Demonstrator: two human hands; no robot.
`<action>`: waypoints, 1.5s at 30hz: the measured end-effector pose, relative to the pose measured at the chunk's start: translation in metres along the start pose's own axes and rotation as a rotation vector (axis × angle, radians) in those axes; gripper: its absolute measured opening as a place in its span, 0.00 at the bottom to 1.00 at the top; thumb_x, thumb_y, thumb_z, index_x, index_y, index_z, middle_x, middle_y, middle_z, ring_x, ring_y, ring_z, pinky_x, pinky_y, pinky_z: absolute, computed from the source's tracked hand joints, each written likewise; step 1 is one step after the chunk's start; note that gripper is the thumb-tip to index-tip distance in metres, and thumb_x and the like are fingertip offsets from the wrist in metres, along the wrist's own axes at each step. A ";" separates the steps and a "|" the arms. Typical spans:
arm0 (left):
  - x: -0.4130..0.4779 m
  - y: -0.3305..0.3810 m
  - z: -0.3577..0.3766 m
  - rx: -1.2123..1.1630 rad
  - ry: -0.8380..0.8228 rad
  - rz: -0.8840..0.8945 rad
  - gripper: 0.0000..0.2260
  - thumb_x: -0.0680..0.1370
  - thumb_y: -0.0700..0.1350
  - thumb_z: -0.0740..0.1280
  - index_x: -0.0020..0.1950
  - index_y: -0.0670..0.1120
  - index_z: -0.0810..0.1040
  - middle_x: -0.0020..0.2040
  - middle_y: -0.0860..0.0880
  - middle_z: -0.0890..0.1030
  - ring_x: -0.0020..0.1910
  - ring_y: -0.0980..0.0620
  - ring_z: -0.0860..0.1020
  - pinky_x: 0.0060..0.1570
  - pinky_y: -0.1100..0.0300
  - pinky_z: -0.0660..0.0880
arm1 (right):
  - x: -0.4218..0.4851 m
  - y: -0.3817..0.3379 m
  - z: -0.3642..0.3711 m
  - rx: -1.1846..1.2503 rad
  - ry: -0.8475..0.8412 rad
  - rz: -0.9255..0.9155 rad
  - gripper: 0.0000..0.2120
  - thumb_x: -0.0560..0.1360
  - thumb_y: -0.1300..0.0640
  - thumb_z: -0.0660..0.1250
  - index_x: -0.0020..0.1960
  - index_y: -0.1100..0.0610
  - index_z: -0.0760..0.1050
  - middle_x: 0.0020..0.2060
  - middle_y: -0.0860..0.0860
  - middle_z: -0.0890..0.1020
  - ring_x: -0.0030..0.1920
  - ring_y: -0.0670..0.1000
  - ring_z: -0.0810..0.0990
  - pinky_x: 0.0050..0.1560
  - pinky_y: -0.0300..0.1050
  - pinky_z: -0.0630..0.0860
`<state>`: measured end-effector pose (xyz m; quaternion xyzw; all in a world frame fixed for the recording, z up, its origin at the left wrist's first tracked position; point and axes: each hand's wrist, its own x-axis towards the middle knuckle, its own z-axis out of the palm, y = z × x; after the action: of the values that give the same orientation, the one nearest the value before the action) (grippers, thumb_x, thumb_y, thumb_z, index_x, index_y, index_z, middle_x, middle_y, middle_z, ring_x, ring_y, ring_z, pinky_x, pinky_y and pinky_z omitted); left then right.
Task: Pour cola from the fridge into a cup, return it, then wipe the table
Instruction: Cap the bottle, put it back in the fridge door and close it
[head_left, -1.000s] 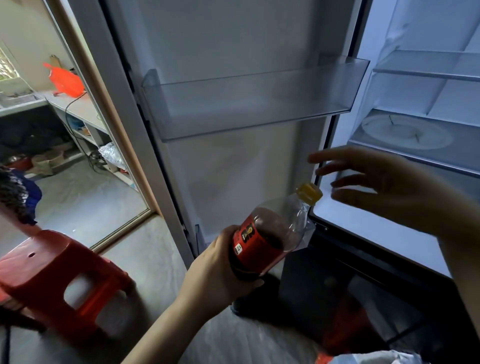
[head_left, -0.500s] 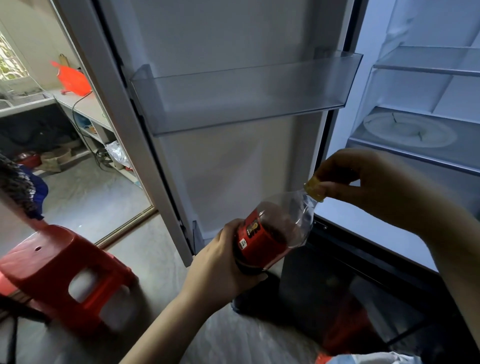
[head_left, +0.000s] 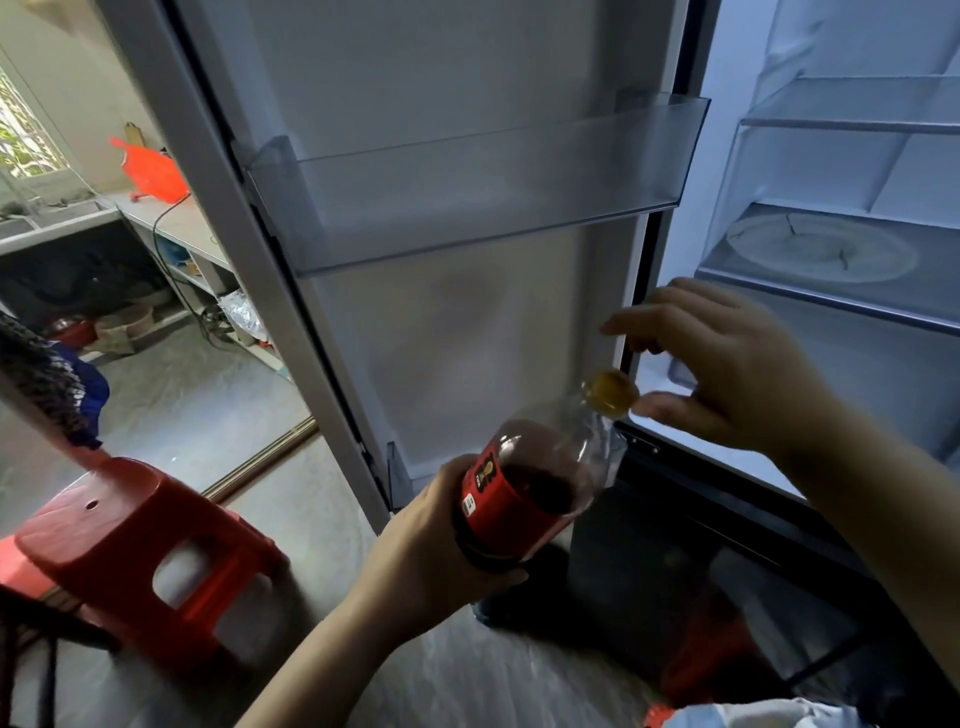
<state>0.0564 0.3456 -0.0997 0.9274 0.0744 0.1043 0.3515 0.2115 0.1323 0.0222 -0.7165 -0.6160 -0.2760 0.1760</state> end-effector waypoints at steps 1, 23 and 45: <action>0.000 0.000 0.001 0.010 -0.020 0.004 0.39 0.53 0.63 0.74 0.58 0.74 0.59 0.49 0.67 0.76 0.47 0.63 0.78 0.44 0.58 0.78 | -0.001 0.006 0.002 -0.032 0.013 -0.105 0.22 0.79 0.39 0.49 0.54 0.57 0.69 0.36 0.55 0.79 0.33 0.52 0.75 0.34 0.40 0.71; -0.004 0.017 0.005 0.017 0.151 0.014 0.36 0.55 0.63 0.73 0.61 0.64 0.64 0.49 0.63 0.78 0.45 0.55 0.79 0.41 0.57 0.76 | 0.011 -0.022 0.010 -0.310 -0.035 0.420 0.34 0.78 0.37 0.42 0.31 0.55 0.77 0.18 0.46 0.67 0.18 0.44 0.63 0.24 0.32 0.54; -0.019 0.026 0.007 0.046 0.124 0.004 0.37 0.55 0.63 0.73 0.61 0.65 0.63 0.50 0.66 0.76 0.47 0.59 0.77 0.43 0.60 0.75 | 0.009 -0.008 -0.004 -0.128 -0.047 -0.044 0.20 0.77 0.50 0.50 0.28 0.54 0.65 0.21 0.49 0.65 0.21 0.50 0.62 0.27 0.36 0.52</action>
<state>0.0415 0.3174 -0.0902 0.9271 0.0965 0.1604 0.3246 0.2040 0.1387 0.0299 -0.7188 -0.6167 -0.3018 0.1093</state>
